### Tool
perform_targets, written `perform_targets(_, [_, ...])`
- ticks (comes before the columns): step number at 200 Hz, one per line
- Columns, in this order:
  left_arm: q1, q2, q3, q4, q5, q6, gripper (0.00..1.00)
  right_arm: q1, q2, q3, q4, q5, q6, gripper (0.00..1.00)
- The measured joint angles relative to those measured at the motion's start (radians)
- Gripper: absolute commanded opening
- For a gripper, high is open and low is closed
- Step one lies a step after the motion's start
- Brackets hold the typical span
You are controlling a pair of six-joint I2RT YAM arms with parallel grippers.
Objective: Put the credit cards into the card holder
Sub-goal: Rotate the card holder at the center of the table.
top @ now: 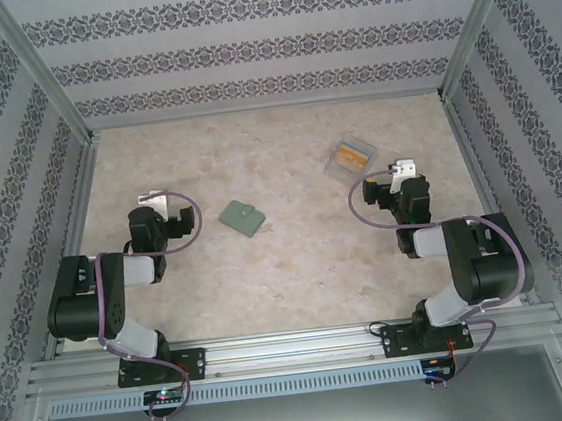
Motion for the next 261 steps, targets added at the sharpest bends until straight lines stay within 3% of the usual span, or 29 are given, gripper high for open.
perform_targets(196, [0.0,0.0,0.0,0.0,0.0,0.0,0.99,-0.011,-0.003,0.0,-0.004,0.012,-0.002,0.98])
perform_targets(261, [0.0,0.0,0.0,0.0,0.0,0.0,0.99,-0.033,-0.123,-0.002,-0.038,0.019,0.024,0.98])
